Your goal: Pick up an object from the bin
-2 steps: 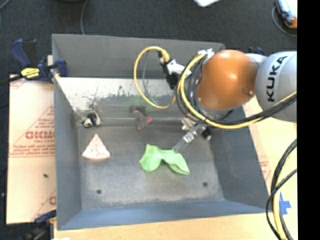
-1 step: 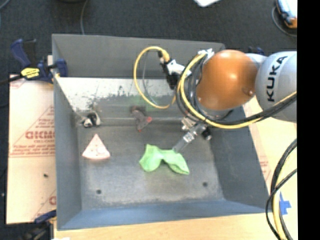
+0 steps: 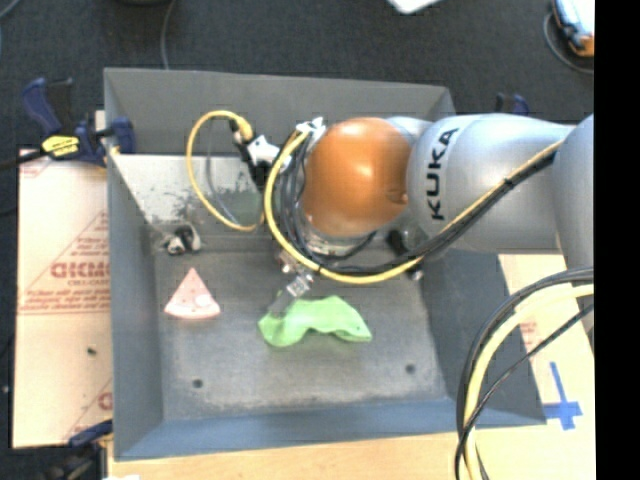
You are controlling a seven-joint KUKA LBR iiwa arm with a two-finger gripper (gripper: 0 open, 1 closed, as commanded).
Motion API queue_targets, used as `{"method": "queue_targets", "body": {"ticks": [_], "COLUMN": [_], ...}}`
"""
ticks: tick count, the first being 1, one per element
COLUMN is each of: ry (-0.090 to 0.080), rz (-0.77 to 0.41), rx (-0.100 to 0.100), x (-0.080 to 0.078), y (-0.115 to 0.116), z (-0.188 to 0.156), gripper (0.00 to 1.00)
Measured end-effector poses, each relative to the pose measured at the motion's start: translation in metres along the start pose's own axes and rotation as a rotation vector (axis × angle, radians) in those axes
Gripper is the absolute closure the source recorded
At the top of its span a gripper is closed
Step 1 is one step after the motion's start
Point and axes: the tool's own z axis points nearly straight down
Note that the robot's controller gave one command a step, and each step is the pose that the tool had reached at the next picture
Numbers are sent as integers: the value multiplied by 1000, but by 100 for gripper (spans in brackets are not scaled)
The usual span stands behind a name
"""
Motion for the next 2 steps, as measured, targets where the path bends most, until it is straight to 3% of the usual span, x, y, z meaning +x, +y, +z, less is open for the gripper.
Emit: {"method": "queue_targets", "body": {"ticks": [2], "ry": [3], "rz": [9], "rx": [0], "x": [5], "y": [2], "z": [-2], "gripper": [0]}}
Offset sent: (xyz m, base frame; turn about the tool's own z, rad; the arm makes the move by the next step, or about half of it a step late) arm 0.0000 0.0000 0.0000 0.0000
